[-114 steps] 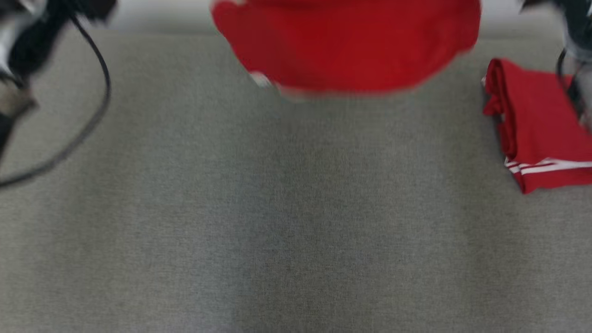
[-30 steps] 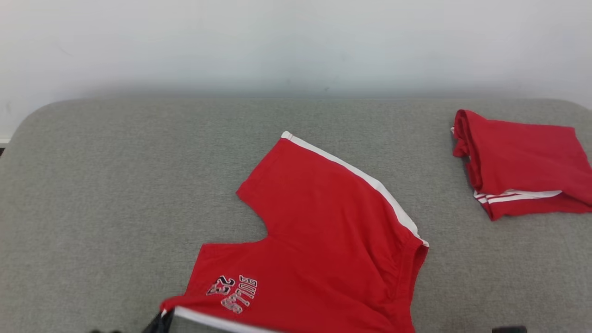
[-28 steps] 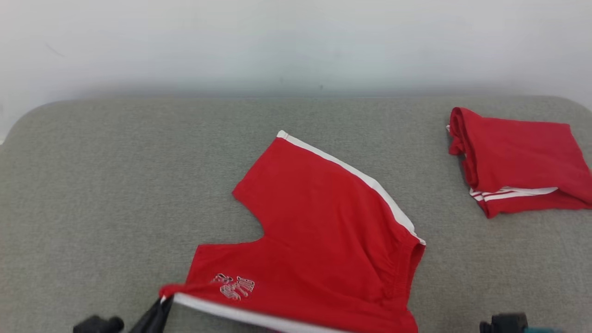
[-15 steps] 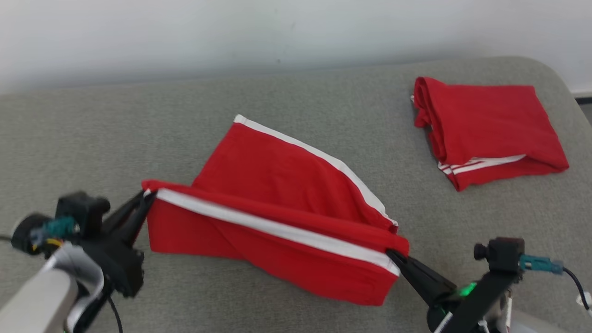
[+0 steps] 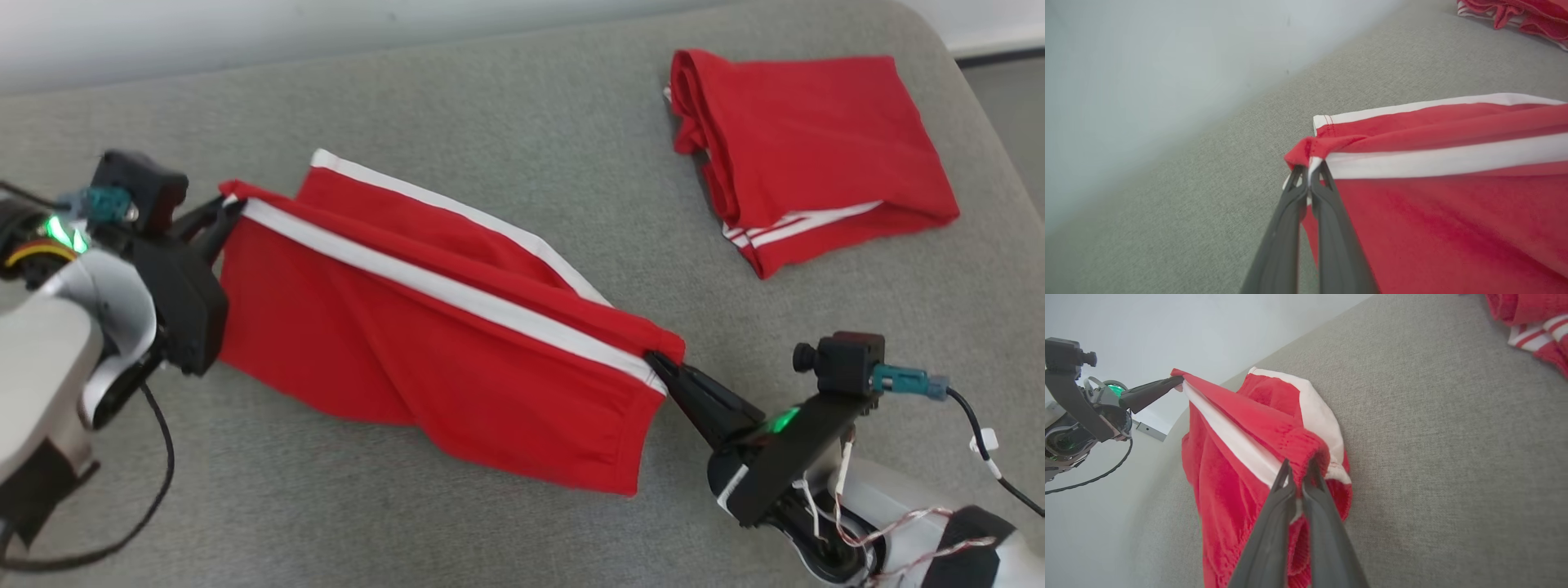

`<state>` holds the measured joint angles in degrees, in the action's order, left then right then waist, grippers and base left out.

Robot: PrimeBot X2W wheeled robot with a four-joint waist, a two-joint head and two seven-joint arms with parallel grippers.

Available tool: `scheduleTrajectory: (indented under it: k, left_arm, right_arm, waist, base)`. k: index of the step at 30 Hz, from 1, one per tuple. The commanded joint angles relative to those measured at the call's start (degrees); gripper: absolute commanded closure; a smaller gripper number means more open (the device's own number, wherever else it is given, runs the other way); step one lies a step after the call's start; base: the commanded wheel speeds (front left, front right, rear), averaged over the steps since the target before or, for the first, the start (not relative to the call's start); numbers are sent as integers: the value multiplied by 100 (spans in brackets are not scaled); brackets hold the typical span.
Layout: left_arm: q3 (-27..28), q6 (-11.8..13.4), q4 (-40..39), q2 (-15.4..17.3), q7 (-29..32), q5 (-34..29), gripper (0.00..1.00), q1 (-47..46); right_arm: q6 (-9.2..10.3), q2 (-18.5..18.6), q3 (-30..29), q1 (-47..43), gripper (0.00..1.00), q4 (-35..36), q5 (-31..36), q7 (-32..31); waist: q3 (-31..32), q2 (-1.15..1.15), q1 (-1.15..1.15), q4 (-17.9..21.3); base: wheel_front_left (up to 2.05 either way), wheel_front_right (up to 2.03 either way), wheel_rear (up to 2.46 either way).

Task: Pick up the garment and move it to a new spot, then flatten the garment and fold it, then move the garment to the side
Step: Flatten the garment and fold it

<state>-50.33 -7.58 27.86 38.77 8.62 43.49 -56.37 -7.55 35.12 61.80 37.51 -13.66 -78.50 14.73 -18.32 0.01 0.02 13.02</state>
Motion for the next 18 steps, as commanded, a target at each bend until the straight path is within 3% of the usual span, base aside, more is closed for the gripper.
scheduleTrajectory:
  k: [1, 18]
  left_arm:
    - [9, 23, 59, 45, 17, 58, 100, -78]
    - [-1477, 20, 1408, -278, -605, 586, 100, -1312]
  right_arm:
    - [12, -28, -2, 42, 100, 2, 28, 30]
    - [12, -649, -298, 239, 100, -290, 490, 43]
  waist:
    - [-207, -1, -2, 196]
    - [-632, -1, -2, 532]
  base:
    - [0, 0, 0]
    - [0, 0, 0]
